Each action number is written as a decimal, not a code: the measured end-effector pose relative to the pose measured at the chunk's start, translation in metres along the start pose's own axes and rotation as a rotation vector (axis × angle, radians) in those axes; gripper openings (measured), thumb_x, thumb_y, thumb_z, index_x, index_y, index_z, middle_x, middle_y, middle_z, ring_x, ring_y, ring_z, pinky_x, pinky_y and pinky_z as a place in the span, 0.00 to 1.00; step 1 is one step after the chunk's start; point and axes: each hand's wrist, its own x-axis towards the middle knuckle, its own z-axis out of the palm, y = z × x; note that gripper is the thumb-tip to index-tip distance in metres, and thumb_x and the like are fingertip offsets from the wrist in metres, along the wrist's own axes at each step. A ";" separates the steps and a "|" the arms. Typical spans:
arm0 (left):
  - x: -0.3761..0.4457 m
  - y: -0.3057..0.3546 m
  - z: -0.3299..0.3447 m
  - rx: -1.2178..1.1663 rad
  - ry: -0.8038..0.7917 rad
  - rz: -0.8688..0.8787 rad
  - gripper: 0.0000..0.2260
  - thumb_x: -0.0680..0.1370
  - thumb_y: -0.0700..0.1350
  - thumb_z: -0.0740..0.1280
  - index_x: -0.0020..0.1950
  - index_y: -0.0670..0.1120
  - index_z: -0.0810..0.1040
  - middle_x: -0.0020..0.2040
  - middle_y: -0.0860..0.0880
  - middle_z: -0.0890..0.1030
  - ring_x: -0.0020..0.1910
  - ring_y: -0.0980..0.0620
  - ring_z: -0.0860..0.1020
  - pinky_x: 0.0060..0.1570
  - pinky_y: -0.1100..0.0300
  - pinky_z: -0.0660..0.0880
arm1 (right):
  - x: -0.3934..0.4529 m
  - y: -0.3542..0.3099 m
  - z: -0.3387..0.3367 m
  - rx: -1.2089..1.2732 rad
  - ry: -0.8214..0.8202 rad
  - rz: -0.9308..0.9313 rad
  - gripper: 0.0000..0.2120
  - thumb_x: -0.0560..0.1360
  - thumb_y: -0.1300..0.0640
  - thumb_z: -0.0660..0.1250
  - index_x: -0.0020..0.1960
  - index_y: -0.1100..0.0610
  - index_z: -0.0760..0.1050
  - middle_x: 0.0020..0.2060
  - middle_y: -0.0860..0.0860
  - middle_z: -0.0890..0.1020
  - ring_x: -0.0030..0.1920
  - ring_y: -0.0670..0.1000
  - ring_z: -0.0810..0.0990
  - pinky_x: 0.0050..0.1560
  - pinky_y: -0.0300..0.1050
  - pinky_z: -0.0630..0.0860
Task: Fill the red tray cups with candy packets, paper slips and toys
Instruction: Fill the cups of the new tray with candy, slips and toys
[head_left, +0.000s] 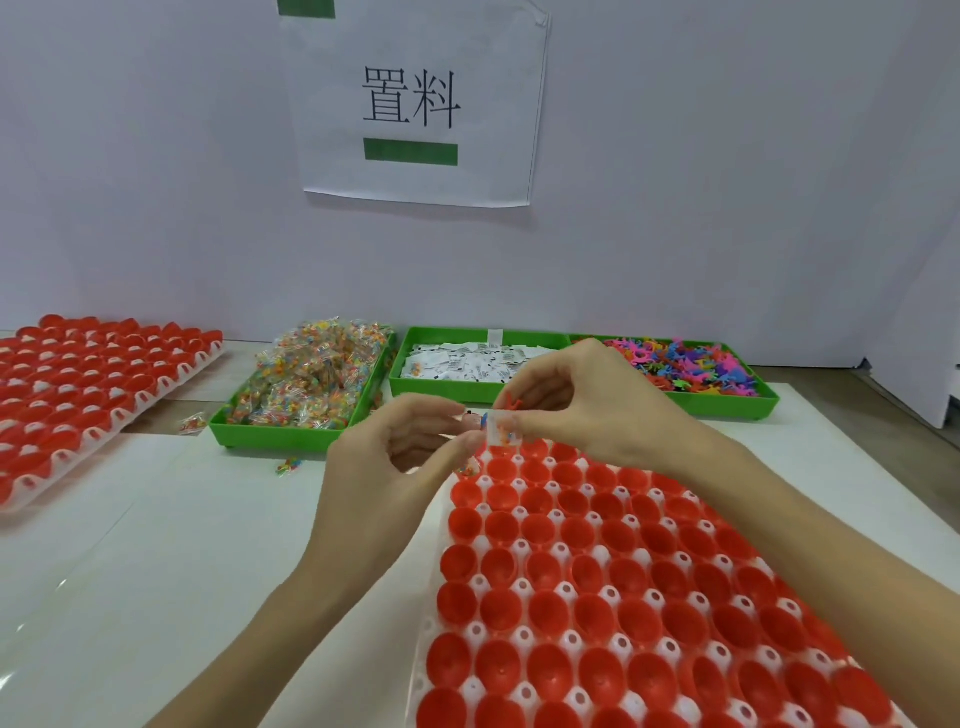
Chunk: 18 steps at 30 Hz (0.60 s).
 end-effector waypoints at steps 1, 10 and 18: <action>0.001 -0.003 -0.002 0.113 -0.039 0.066 0.06 0.74 0.41 0.78 0.50 0.48 0.87 0.42 0.56 0.87 0.42 0.56 0.86 0.47 0.62 0.82 | 0.000 0.006 0.001 -0.035 0.014 0.024 0.06 0.74 0.54 0.78 0.48 0.55 0.86 0.40 0.47 0.87 0.42 0.43 0.86 0.50 0.44 0.83; -0.007 -0.018 0.002 0.593 -0.447 0.420 0.17 0.83 0.59 0.62 0.53 0.53 0.88 0.52 0.62 0.86 0.51 0.57 0.74 0.56 0.64 0.72 | 0.002 0.026 0.032 -0.186 0.000 0.034 0.07 0.74 0.53 0.77 0.50 0.55 0.86 0.41 0.46 0.87 0.42 0.41 0.84 0.46 0.32 0.79; -0.007 -0.016 0.000 0.707 -0.483 0.408 0.21 0.84 0.62 0.57 0.53 0.54 0.88 0.53 0.62 0.85 0.53 0.58 0.75 0.57 0.60 0.74 | -0.003 0.033 0.048 -0.218 0.063 0.022 0.08 0.74 0.56 0.77 0.52 0.52 0.82 0.41 0.44 0.85 0.42 0.41 0.83 0.47 0.35 0.79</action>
